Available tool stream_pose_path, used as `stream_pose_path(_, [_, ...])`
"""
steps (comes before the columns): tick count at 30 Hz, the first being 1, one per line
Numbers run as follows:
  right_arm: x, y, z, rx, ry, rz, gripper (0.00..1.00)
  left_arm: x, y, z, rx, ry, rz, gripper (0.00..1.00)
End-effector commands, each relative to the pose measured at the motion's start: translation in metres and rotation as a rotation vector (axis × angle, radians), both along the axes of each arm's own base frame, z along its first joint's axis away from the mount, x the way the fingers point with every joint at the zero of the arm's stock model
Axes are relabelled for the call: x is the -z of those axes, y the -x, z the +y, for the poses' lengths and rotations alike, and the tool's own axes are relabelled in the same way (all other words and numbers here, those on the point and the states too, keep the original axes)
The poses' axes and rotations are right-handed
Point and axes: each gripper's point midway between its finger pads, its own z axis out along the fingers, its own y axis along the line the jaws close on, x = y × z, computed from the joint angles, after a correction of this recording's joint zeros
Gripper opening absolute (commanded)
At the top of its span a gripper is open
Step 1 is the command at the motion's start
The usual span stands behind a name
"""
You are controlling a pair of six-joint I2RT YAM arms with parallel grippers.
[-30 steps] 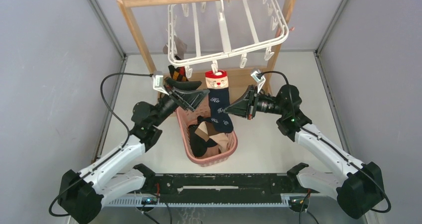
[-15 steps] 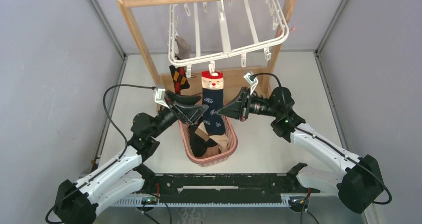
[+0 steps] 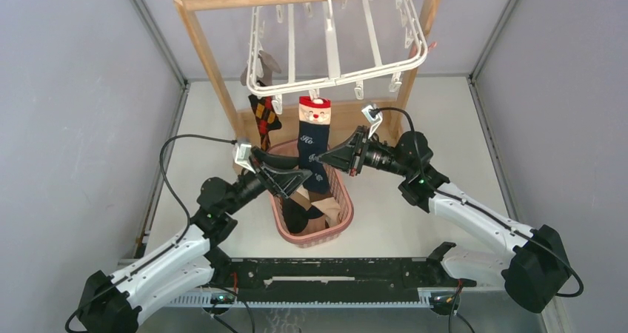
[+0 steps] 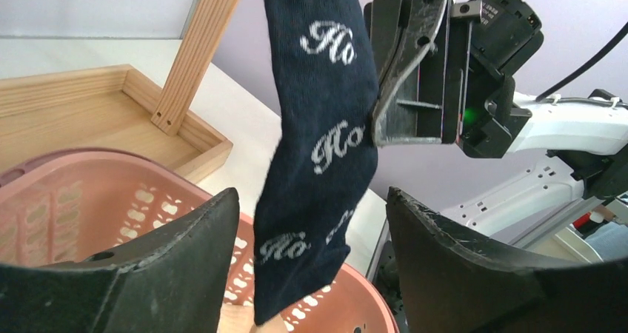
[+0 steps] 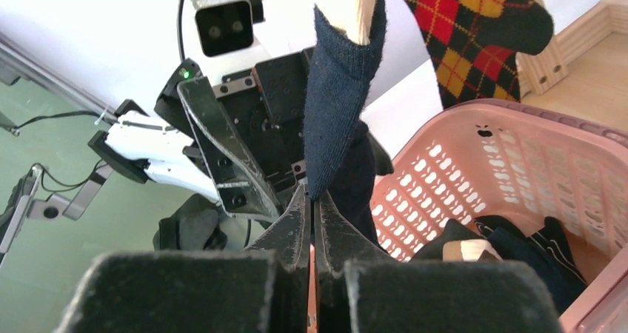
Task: Remove the socks clipped to the hanger
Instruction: Remove the sock from the hanger.
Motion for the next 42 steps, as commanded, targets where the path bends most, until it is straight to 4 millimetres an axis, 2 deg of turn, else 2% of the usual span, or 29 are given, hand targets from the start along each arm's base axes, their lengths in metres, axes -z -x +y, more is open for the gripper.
stream_pose_path(1, [-0.035,-0.009,0.0,0.062,-0.082,-0.06,0.0,0.006,0.008,0.002,0.013,0.002,-0.014,0.75])
stream_pose_path(6, [-0.038,-0.01,0.005,0.057,-0.104,-0.057,0.0,0.014,0.007,0.001,0.008,-0.003,0.005,0.68])
stream_pose_path(8, [-0.038,-0.009,0.007,0.052,-0.111,-0.052,0.0,0.014,0.006,0.0,0.012,-0.003,0.009,0.56])
stream_pose_path(11, [-0.039,-0.007,0.01,0.047,-0.115,-0.053,0.0,0.013,0.003,-0.004,0.022,-0.008,0.018,0.27])
stream_pose_path(15, [-0.038,-0.005,0.011,0.04,-0.112,-0.051,0.0,0.011,-0.001,-0.008,0.026,-0.014,0.025,0.17])
stream_pose_path(19, [-0.036,-0.004,0.009,0.047,-0.095,-0.054,0.0,0.01,-0.002,-0.007,0.017,-0.019,0.032,0.01])
stream_pose_path(23, [-0.031,-0.005,0.008,0.06,-0.073,-0.054,0.0,0.008,-0.002,-0.005,0.006,-0.018,0.039,0.0])
stream_pose_path(30, [-0.016,-0.013,0.0,0.133,0.005,-0.056,0.24,0.013,-0.007,-0.003,-0.014,-0.103,0.131,0.0])
stream_pose_path(37, [-0.019,-0.013,-0.015,0.209,0.045,-0.106,0.32,0.005,-0.01,-0.001,-0.007,-0.12,0.153,0.0])
stream_pose_path(39, [-0.019,-0.014,-0.019,0.235,0.059,-0.119,0.39,0.003,-0.012,0.0,-0.011,-0.139,0.157,0.0])
stream_pose_path(42, [-0.022,-0.012,-0.025,0.273,0.073,-0.152,0.44,0.0,-0.014,0.001,-0.016,-0.172,0.167,0.0])
